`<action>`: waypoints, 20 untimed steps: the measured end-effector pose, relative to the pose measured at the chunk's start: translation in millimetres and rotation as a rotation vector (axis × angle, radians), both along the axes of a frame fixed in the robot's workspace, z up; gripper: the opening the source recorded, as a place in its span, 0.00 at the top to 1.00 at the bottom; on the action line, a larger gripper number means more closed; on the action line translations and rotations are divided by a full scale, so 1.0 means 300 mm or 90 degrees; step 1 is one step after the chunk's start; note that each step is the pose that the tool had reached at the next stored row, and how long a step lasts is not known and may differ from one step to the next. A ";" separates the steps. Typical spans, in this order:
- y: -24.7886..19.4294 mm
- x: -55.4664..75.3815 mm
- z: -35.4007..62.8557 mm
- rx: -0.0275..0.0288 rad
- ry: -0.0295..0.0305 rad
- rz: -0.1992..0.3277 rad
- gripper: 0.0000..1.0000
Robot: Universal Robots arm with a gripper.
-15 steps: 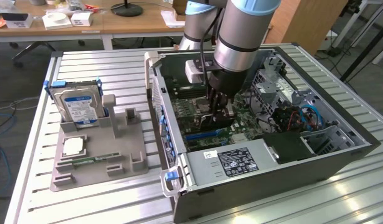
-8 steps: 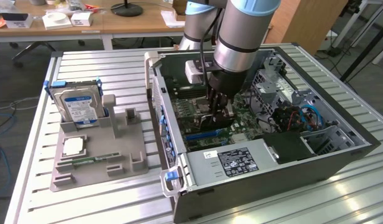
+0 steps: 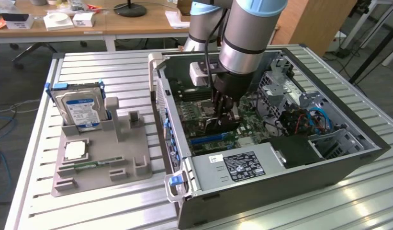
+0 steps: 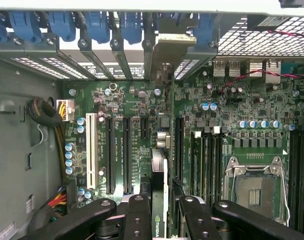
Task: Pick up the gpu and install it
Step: 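Insert the gpu into the slot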
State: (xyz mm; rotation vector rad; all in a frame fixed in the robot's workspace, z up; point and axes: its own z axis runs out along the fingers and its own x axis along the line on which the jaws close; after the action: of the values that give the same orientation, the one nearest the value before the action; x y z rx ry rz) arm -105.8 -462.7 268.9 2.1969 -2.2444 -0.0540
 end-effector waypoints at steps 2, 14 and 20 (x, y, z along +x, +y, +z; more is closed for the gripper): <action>0.000 -0.001 0.000 0.0000 0.0000 0.000 0.73; 0.000 -0.006 -0.005 0.0000 0.0001 0.000 0.73; -0.001 -0.008 -0.013 -0.0001 0.0001 0.000 0.73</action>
State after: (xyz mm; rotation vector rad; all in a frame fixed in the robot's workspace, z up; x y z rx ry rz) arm -108.1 -463.0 265.1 2.1964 -2.2445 -0.0541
